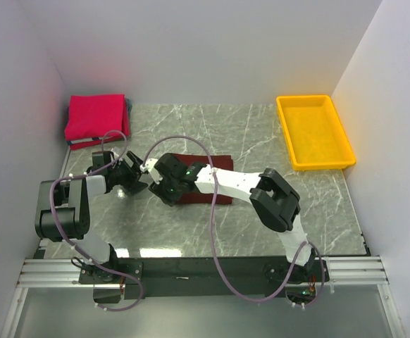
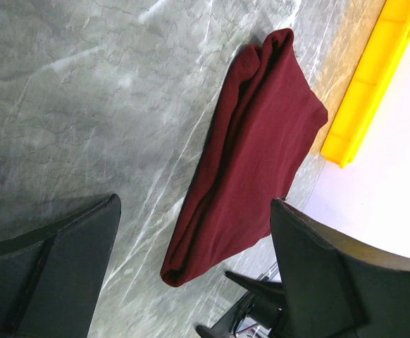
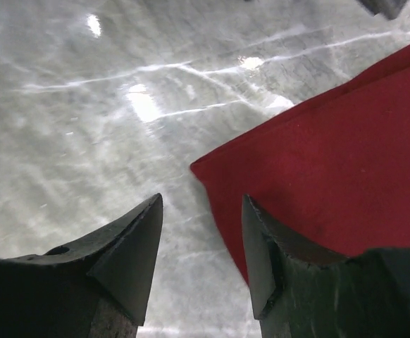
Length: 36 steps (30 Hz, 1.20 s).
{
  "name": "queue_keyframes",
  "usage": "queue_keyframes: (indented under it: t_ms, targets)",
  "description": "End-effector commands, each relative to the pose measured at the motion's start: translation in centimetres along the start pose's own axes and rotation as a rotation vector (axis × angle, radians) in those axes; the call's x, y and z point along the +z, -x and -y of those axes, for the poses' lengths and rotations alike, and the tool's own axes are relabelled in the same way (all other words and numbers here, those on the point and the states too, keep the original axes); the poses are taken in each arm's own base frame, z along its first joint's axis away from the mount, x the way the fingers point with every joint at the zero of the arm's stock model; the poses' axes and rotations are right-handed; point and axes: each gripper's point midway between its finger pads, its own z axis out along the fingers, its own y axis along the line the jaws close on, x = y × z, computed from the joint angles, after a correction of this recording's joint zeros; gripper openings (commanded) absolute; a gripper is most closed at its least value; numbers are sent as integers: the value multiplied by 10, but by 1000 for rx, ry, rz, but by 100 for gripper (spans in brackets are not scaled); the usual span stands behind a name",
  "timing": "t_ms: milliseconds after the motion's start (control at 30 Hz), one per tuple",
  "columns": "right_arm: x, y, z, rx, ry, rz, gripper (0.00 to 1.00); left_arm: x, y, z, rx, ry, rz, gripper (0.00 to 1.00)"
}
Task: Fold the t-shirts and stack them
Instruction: Fold the tshirt
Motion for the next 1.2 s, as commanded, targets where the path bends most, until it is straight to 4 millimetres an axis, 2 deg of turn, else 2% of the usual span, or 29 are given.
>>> queue_keyframes:
  t_ms: [0,133,267,333,367,433,567,600,733,900,1067,1167]
  targets:
    - [16,4,4,-29,-38,7,56,2,3,-7,28,44,12,94]
    - [40,-17,2,-46,-45,-46,52,4,4,-8,25,46,10,94]
    - [51,-33,4,-59,-55,-86,40,5,4,-11,24,58,9,94]
    - [54,-41,5,-62,-62,-98,30,5,4,-13,17,60,9,94]
    - [53,-42,4,-59,-56,-99,14,6,3,-14,12,63,4,94]
    - [47,-41,2,-54,-49,-96,1,6,4,-14,14,70,6,93]
    - [28,-23,1,-44,-29,-39,0,5,2,-15,5,74,4,95]
    - [24,-18,0,-25,-5,-22,0,5,0,-14,0,71,-1,99]
    - [-3,11,2,17,23,66,0,7,-11,-10,2,58,-12,99]
    - [-18,22,5,47,41,108,0,16,-27,-5,14,55,-51,99]
    - [-29,31,6,59,51,138,0,17,-26,-14,-9,95,-51,100]
    - [-34,37,7,65,49,157,0,21,-41,-14,-12,105,-79,99]
